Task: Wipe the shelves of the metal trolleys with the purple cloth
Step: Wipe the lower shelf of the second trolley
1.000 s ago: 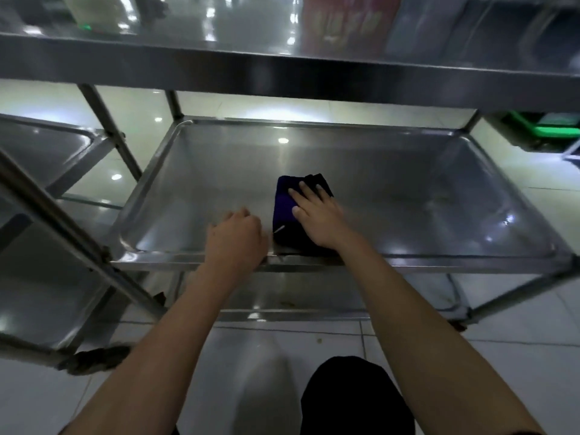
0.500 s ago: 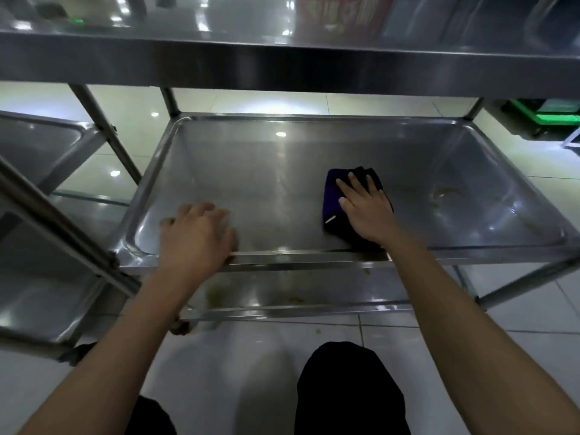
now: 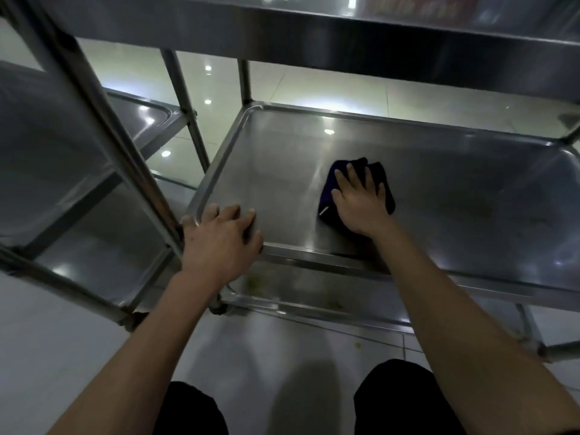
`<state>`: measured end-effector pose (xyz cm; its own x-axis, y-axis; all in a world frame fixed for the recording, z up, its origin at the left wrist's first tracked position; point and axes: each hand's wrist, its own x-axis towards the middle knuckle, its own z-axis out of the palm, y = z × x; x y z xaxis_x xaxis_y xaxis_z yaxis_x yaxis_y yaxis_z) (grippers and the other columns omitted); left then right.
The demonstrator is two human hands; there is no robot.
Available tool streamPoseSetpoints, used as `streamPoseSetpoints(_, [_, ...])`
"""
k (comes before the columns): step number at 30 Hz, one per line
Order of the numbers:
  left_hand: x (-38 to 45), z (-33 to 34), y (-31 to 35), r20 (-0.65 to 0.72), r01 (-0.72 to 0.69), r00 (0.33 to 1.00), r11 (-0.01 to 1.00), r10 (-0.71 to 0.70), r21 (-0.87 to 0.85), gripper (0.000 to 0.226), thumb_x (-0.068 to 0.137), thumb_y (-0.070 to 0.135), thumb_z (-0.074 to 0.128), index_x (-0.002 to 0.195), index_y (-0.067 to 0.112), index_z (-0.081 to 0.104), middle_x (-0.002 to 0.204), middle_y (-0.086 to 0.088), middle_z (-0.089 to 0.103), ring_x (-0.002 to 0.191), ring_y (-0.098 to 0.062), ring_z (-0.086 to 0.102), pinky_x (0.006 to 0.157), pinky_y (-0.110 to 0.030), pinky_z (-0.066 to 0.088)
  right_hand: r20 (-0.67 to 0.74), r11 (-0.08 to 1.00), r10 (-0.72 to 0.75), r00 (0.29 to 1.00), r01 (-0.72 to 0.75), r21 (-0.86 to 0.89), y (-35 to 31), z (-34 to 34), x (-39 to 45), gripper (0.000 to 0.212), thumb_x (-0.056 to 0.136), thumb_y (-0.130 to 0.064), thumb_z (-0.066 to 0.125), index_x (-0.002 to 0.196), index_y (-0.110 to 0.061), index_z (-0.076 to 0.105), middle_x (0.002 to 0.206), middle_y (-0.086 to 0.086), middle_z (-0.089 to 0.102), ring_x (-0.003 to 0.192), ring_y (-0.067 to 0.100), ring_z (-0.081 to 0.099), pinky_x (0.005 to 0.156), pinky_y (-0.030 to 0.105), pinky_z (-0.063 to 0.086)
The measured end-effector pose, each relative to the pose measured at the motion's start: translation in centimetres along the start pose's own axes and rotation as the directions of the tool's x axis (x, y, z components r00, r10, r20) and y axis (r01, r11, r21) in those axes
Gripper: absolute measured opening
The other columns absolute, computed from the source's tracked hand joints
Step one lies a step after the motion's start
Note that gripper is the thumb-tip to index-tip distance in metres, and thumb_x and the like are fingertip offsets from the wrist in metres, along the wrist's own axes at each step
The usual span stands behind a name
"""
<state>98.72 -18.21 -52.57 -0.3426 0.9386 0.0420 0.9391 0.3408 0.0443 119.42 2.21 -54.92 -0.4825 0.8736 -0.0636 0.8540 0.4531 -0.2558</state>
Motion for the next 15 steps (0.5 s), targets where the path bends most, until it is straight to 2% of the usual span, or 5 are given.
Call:
streamPoseSetpoints(4, [-0.7, 0.5, -0.6, -0.04, -0.001, 0.999, 1.0, 0.001, 0.002, 0.065, 0.091, 0.065, 0.019, 0.141, 0.031, 0.044, 0.148, 0.009, 0.043, 0.141, -0.022, 0.033, 0.108, -0.064, 0.028, 0.06, 0.996, -0.094, 0.994, 0.094, 0.003, -7.3, 2.1, 4.0, 0.06, 0.104, -0.048, 0.016, 0.16, -0.03, 0.003, 0.168, -0.003, -0.012, 0.153, 0.031, -0.017, 0.118, 0.058, -0.011])
streamPoseSetpoints(9, [-1.2, 1.3, -0.9, -0.06, 0.017, 0.998, 0.999, -0.019, -0.034, 0.067, 0.094, 0.062, 0.018, 0.15, 0.031, 0.036, 0.156, 0.007, 0.035, 0.149, -0.025, 0.022, 0.115, -0.066, 0.016, 0.144, 0.969, -0.236, 0.961, 0.222, 0.105, -16.9, 3.8, 8.2, 0.062, 0.103, -0.046, 0.019, 0.16, -0.03, 0.003, 0.168, -0.002, -0.013, 0.152, 0.033, -0.02, 0.114, 0.059, -0.018])
streamPoseSetpoints(12, [-1.2, 1.4, -1.0, -0.085, 0.01, 0.996, 0.998, -0.015, -0.057, 0.062, 0.095, 0.06, 0.021, 0.147, 0.031, 0.04, 0.152, 0.009, 0.036, 0.146, -0.023, 0.026, 0.113, -0.067, 0.018, 0.158, 0.958, -0.279, 0.947, 0.263, 0.115, -21.5, 4.4, 9.0, 0.061, 0.103, -0.046, 0.019, 0.16, -0.032, 0.002, 0.168, -0.002, -0.012, 0.152, 0.034, -0.018, 0.114, 0.061, -0.017])
streamPoseSetpoints(15, [-1.4, 1.2, -1.6, -0.1, 0.013, 0.995, 0.998, -0.019, -0.058, 0.061, 0.095, 0.058, 0.023, 0.146, 0.031, 0.042, 0.148, 0.008, 0.038, 0.143, -0.022, 0.03, 0.112, -0.068, 0.021, 0.14, 0.95, -0.303, 0.943, 0.288, 0.117, -22.7, 4.6, 8.8, 0.061, 0.103, -0.046, 0.018, 0.16, -0.034, 0.002, 0.169, -0.003, -0.011, 0.153, 0.032, -0.015, 0.116, 0.06, -0.015])
